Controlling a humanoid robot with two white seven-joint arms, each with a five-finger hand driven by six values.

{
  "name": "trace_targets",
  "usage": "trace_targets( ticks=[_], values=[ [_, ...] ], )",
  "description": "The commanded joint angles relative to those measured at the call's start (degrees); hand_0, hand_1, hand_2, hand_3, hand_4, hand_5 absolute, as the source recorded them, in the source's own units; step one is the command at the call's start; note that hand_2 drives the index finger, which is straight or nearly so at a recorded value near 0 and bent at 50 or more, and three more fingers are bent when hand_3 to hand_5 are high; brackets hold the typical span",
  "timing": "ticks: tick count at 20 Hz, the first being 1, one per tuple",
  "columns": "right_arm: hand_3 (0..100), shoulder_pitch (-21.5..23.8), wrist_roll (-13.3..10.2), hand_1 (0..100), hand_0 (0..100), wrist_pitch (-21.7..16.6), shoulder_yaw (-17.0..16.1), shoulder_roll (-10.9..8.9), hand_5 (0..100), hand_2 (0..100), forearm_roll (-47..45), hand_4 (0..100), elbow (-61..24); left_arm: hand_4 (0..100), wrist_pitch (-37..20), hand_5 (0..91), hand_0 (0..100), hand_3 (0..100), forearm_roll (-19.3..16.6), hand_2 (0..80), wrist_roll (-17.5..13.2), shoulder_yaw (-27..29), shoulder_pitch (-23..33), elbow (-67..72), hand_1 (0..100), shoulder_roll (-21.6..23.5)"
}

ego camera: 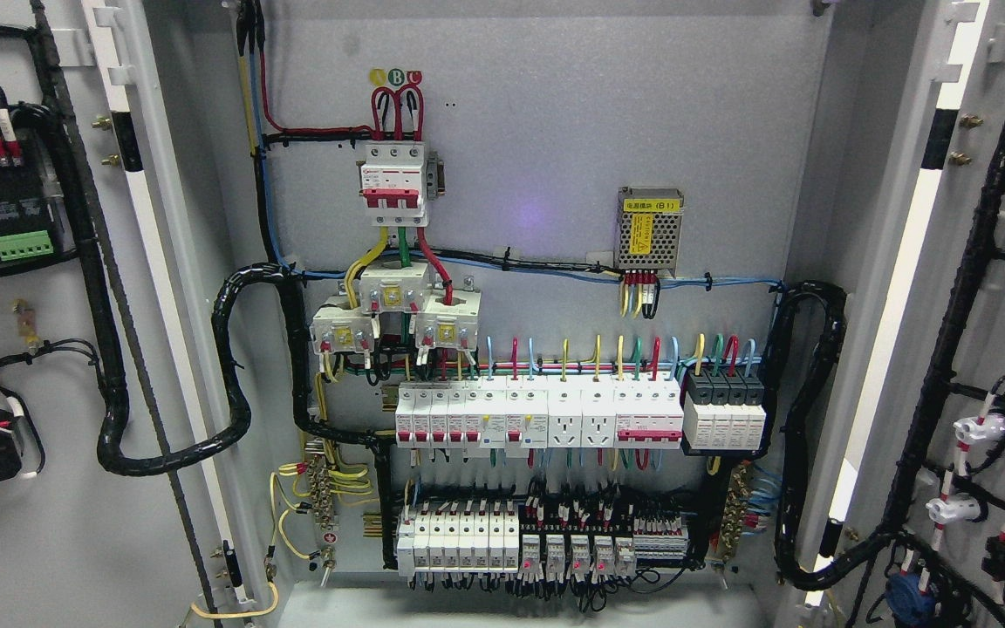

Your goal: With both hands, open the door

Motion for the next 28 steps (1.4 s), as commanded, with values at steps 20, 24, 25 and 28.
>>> trace_targets(
  ticks=[20,24,25,28],
  values=[
    [0,2.2,-0.2,0,0,1.7,-6.4,2.75,0,0,-0.1,0,4.2,0,0.1,0.0,0,0,0.0,0.0,0.0,0.1,-2.7,5.8,0,-2.5],
    [0,2.4,-0.2,0,0,1.7,-6.6,2.66,0,0,-0.2,0,4.1,0,0.1,0.0,0,0,0.0,0.0,0.0,0.1,-2.7,5.8,0,-2.5],
    [0,2.4,-0.2,0,0,1.7,-6.8,2.66,0,0,-0.1,0,4.1,0,0.1,0.0,0,0,0.0,0.0,0.0,0.1,-2.7,5.8,0,-2.6],
    [0,2.4,-0.1,0,0,1.7,-6.8,2.57,0,0,-0.1,0,4.2,0,0.1,0.0,0,0,0.0,0.0,0.0,0.1,-2.7,5.6,0,-2.6]
  ],
)
